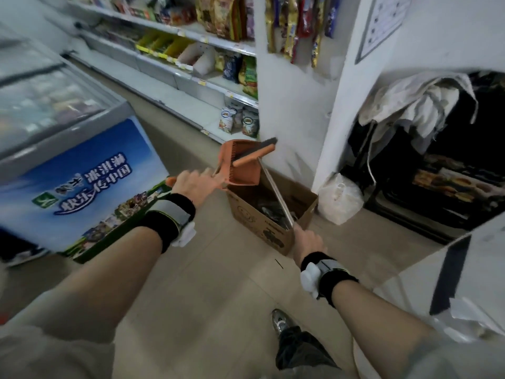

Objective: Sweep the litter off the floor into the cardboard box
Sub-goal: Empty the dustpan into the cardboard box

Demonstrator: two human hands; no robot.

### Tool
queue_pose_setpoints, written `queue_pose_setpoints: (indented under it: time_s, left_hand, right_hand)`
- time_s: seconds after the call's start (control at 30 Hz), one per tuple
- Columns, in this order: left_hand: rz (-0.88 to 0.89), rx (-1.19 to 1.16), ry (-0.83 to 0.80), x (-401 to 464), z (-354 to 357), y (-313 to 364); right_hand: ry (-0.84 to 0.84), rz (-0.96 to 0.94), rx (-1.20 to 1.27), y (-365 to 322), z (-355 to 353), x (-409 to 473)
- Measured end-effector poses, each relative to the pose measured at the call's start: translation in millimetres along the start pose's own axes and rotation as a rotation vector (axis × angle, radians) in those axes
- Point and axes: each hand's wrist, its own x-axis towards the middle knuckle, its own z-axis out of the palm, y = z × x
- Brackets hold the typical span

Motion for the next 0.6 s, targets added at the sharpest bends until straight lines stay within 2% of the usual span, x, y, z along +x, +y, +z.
queue_pose_setpoints:
  time_s: [0.1,0.27,0.5,0.6]
  left_hand:
    - [-0.161,-0.076,0.023,-37,10,-12]
    - [-0.385,-0.197,0.165,-110,37,-30]
    - [-0.589,-0.263,0.141,-193,81,-19]
    - [-0.760,-0.317,0.055,-242,95,-2]
  right_hand:
    - [0.032,-0.070,-0.005,-29,-12,6]
    - [-0.058,-0.192,0.035,-93,-14,-3]
    - [-0.284,-0.309,-0.027,-161,-16,-13]
    - [-0.398,-0.405,-0.099,-189,6,-15]
